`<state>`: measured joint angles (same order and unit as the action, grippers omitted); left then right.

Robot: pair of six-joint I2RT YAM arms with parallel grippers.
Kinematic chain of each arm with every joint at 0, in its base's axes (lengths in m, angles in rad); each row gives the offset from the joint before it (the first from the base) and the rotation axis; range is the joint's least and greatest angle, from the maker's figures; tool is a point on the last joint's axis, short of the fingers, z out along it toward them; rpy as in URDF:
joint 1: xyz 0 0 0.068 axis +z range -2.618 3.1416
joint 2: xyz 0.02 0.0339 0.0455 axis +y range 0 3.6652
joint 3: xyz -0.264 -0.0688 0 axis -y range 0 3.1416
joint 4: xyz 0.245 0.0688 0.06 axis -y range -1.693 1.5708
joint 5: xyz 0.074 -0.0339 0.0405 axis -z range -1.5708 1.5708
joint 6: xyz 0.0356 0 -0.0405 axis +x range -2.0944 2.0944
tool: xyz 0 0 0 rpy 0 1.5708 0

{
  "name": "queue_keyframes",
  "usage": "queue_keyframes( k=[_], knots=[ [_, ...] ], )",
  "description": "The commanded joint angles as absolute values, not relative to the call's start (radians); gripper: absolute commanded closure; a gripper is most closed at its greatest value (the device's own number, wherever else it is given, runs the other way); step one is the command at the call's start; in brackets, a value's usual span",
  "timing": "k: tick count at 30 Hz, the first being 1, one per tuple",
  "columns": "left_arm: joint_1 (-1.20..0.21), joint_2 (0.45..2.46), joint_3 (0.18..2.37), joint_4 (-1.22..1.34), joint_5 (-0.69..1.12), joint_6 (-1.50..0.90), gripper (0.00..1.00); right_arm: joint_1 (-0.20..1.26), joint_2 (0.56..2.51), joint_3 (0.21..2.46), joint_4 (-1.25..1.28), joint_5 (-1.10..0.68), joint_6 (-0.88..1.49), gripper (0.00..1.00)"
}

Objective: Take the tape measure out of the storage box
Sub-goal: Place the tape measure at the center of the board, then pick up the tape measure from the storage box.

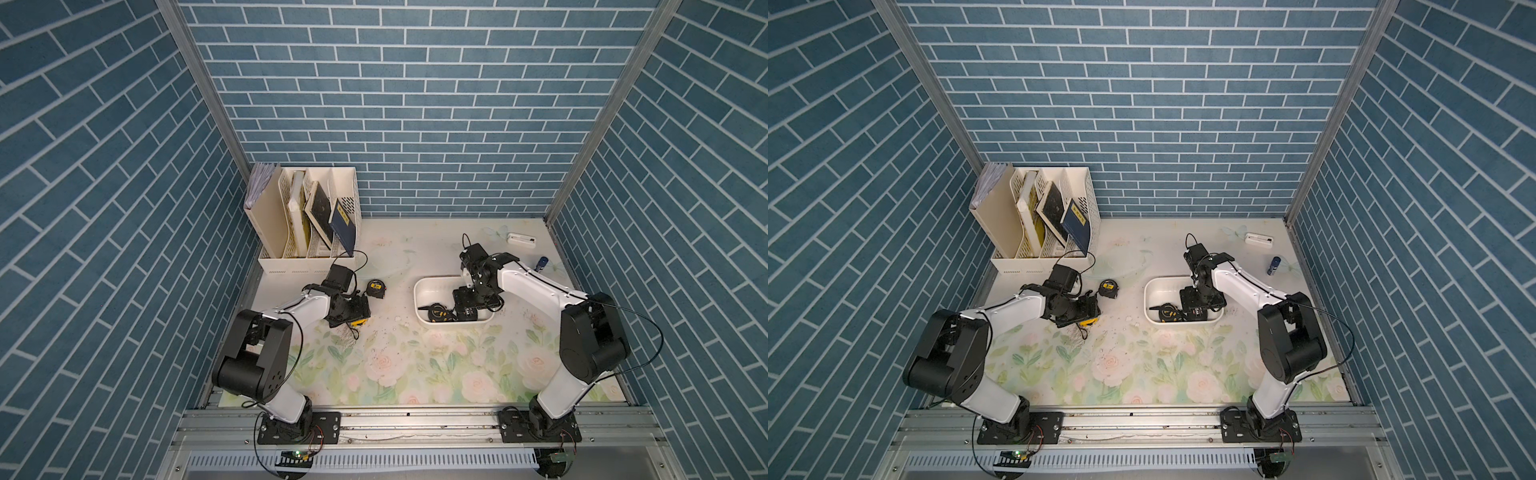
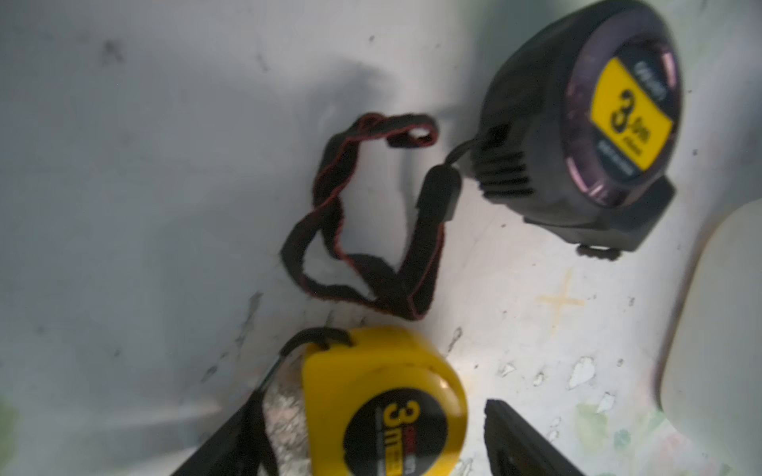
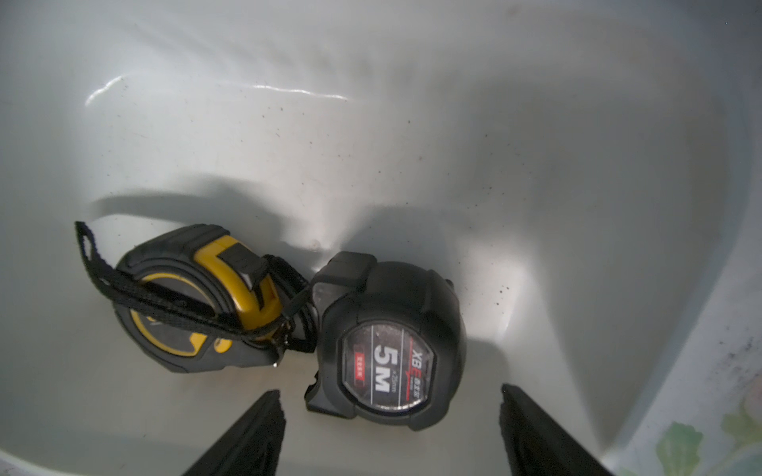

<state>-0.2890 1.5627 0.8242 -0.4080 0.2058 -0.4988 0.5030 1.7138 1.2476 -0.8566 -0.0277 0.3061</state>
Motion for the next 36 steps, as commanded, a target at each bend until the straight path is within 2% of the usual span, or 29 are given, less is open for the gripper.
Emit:
queue_keyframes(
  k=[1, 14, 18, 21, 25, 29, 31, 36],
  knots=[
    [-0.267, 1.544, 0.79, -0.561, 0.121, -0.496, 0.09, 0.504, 1.739, 1.23, -0.878, -0.035, 0.283, 0.16],
    [-0.264, 1.407, 0.926, -0.653, 0.105, -0.532, 0.04, 0.504, 1.833, 1.243, -0.812, -0.02, 0.265, 0.17],
    [-0.264, 1.405, 0.94, -0.663, 0.106, -0.532, 0.03, 0.505, 1.845, 1.235, -0.804, -0.011, 0.261, 0.22],
    [-0.262, 1.404, 0.954, -0.663, 0.111, -0.534, 0.03, 0.503, 1.851, 1.23, -0.799, -0.001, 0.259, 0.36],
    [-0.262, 1.396, 0.994, -0.653, 0.144, -0.549, 0.01, 0.503, 1.847, 1.23, -0.798, 0.008, 0.261, 0.67],
    [-0.262, 1.395, 1.044, -0.632, 0.192, -0.565, 0.0, 0.503, 1.829, 1.249, -0.799, 0.018, 0.261, 0.93],
    [-0.262, 1.387, 1.072, -0.608, 0.208, -0.581, 0.0, 0.504, 1.813, 1.262, -0.801, 0.026, 0.261, 1.0],
    [-0.262, 1.398, 1.135, -0.548, 0.278, -0.608, 0.0, 0.503, 1.757, 1.308, -0.817, 0.04, 0.255, 1.0]
  ],
)
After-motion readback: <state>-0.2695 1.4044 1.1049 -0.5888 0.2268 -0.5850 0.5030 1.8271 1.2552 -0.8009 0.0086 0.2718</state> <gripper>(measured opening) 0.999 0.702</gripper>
